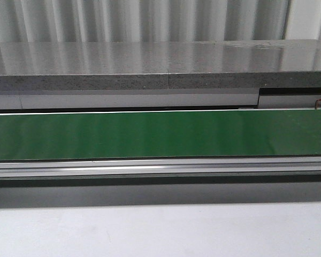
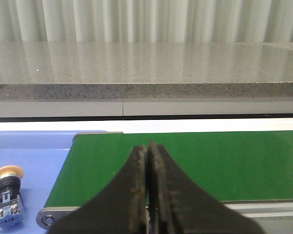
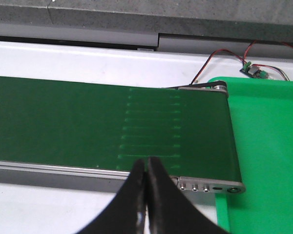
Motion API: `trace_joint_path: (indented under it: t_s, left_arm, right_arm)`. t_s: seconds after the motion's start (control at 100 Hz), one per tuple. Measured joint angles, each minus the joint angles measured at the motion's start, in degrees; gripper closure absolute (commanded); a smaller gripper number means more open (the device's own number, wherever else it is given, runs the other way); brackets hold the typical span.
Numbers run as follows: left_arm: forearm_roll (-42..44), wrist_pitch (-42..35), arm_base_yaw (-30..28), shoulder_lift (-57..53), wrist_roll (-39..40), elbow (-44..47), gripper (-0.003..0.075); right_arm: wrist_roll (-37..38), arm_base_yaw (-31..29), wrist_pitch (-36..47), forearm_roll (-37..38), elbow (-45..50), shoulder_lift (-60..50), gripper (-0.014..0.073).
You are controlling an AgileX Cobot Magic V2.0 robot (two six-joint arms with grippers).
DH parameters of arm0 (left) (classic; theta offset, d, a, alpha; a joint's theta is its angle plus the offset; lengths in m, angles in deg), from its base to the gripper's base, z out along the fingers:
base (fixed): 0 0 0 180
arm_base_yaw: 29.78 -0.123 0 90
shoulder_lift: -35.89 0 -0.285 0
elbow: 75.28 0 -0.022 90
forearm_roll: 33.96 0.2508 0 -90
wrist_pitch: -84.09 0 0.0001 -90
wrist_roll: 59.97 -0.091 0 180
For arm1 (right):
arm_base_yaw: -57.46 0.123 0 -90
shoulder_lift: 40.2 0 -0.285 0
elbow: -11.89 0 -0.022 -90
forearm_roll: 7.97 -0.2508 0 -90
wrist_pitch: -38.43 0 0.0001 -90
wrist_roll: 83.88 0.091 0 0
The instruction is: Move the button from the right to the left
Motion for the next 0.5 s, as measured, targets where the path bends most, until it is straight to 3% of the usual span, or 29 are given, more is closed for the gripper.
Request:
trace_joint_path:
  t_s: [0.14,0.32,0.5]
  left_arm:
    - [0.00,0.00,0.00,0.00,0.00,0.00,0.0740]
    - [0.00,0.00,0.00,0.00,0.00,0.00,0.0740]
    - [0.00,0.00,0.00,0.00,0.00,0.00,0.0740]
  right_arm:
    - [2.11,2.97,6.65,2.43,6.16,-4.91,0.0661]
    - [12.40,4.51,15.19,9.98,15.73,-14.50,0.0661]
    - [17.37,4.51,18.55,13.37,23.58,-24.35,0.0661]
